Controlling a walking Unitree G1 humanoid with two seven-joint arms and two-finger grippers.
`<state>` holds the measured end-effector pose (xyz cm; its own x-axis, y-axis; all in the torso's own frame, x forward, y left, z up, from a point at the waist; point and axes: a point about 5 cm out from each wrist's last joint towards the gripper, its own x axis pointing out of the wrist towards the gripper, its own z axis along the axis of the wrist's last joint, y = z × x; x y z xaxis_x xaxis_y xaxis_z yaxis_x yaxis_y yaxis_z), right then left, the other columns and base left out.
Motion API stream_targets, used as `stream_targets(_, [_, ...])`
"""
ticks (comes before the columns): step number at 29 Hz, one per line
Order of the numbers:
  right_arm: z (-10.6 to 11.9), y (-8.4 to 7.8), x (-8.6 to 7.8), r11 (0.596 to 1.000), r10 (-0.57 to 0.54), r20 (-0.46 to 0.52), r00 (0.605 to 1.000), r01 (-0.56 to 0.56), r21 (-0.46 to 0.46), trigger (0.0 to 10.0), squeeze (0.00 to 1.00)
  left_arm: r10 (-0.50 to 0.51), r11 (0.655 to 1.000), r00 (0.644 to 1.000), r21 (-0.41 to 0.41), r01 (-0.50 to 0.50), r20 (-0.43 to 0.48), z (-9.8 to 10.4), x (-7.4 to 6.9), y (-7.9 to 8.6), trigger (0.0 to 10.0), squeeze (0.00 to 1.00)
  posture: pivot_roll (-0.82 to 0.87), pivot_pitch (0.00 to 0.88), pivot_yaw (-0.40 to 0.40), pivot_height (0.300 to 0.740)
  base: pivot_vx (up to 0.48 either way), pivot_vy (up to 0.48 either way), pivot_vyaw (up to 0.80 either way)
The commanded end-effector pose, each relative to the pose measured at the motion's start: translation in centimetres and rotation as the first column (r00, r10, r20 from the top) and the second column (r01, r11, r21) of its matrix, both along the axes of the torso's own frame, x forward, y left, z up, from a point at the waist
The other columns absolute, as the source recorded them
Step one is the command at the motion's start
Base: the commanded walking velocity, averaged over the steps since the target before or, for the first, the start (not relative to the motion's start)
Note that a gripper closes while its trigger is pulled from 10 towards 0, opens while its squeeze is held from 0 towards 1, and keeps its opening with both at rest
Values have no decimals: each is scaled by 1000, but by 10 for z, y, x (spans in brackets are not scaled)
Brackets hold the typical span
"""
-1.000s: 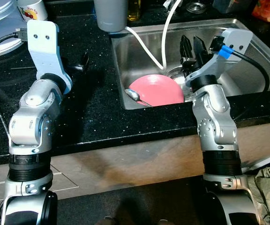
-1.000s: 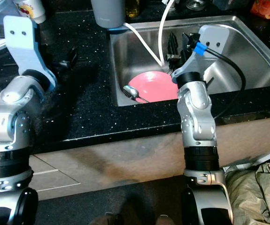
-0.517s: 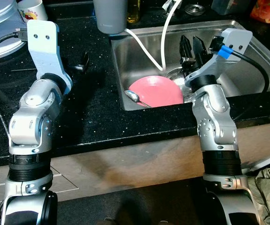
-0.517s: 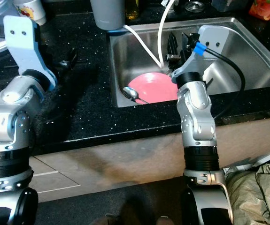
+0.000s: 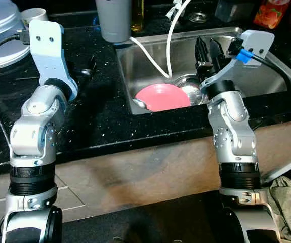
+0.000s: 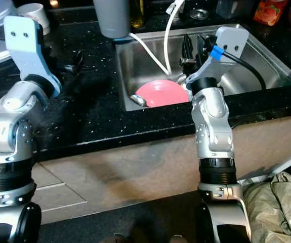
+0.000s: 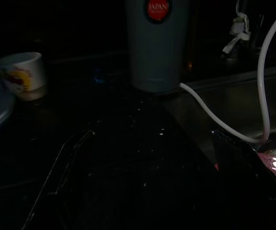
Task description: Kitchen organization
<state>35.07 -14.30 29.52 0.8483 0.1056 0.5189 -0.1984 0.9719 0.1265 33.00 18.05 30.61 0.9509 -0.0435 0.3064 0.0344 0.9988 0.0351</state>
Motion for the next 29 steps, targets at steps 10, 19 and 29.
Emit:
stream_targets(10, [-4, 2, 1, 999, 40, -22, 999, -40, -2, 10000, 0, 1, 1000, 1000, -6, -1, -2, -4, -3, 0, 10000, 0, 57, 150, 7, 740, 0, 0, 0])
stream_targets(19, [-5, 5, -1, 998, 64, -21, 998, -64, -10, 10000, 0, -4, 1000, 1000, -8, 4, 25, -4, -6, -1, 10000, 0, 53, 152, 9, 740, 0, 0, 0])
stream_targets(29, [-8, 10, -4, 977, 196, -30, 980, -192, 87, 10000, 0, -241, 953, 966, -163, 254, 92, 1, -15, -11, 10000, 0, 56, 154, 4, 740, 0, 0, 0])
